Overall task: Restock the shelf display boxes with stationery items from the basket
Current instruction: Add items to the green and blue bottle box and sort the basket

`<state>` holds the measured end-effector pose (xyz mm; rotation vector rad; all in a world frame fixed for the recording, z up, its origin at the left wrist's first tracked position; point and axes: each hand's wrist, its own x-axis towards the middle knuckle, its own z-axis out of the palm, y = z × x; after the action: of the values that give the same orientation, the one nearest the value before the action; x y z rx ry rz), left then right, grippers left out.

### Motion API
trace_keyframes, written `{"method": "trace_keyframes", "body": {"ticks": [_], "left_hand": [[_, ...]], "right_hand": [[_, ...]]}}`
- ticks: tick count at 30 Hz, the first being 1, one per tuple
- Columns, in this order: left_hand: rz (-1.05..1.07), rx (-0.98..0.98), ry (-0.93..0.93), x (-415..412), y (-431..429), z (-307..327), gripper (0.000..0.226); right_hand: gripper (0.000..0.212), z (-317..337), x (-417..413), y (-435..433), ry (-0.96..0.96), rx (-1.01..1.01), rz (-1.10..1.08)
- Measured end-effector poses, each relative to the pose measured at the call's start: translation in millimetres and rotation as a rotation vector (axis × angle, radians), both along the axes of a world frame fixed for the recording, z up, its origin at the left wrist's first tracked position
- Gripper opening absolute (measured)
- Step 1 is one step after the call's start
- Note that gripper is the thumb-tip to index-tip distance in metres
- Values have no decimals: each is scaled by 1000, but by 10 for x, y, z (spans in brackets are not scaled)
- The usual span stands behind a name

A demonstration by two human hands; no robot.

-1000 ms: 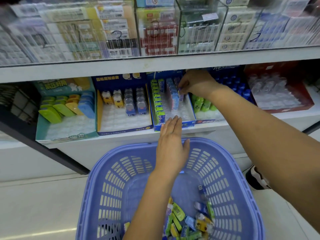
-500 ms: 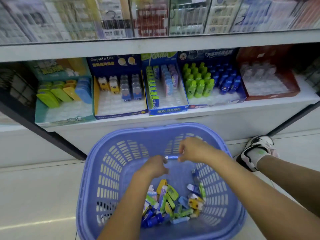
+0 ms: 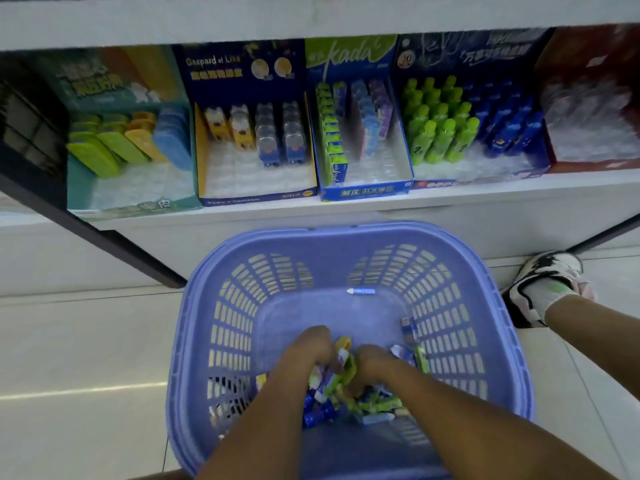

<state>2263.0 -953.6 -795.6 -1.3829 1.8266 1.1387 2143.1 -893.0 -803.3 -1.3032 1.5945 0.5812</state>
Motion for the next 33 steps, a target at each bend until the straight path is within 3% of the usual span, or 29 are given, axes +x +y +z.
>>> {"method": "trace_keyframes", "body": {"ticks": [5, 11, 16, 18, 19, 23, 25, 29, 33], "left_hand": [[34, 32, 32, 39, -42, -27, 36], [59, 35, 80, 117, -73, 61, 27], [22, -45, 68, 93, -66, 177, 23], [117, -39, 160, 72, -132, 262, 12], [213, 21, 209, 62, -176, 317, 23], [486, 359, 342, 94, -306, 642, 58], [581, 494, 508, 171, -356, 848, 57], [662, 439, 765, 446, -513, 1341, 32], [772, 242, 983, 933, -675, 1807, 19]], "right_hand": [[26, -33, 136, -39, -168, 72, -224], [42, 67, 70, -2, -218, 113, -183], [31, 162, 28, 7, -221, 205, -228], [31, 275, -34, -38, -222, 210, -277], [32, 350, -84, -70, -239, 196, -311], [20, 770, -267, -216, -524, 38, -594], [13, 1022, -266, -290, -649, -100, -656], [21, 1540, -28, -508, -635, -356, -520], [10, 2059, 319, -791, -679, -594, -420]]}}
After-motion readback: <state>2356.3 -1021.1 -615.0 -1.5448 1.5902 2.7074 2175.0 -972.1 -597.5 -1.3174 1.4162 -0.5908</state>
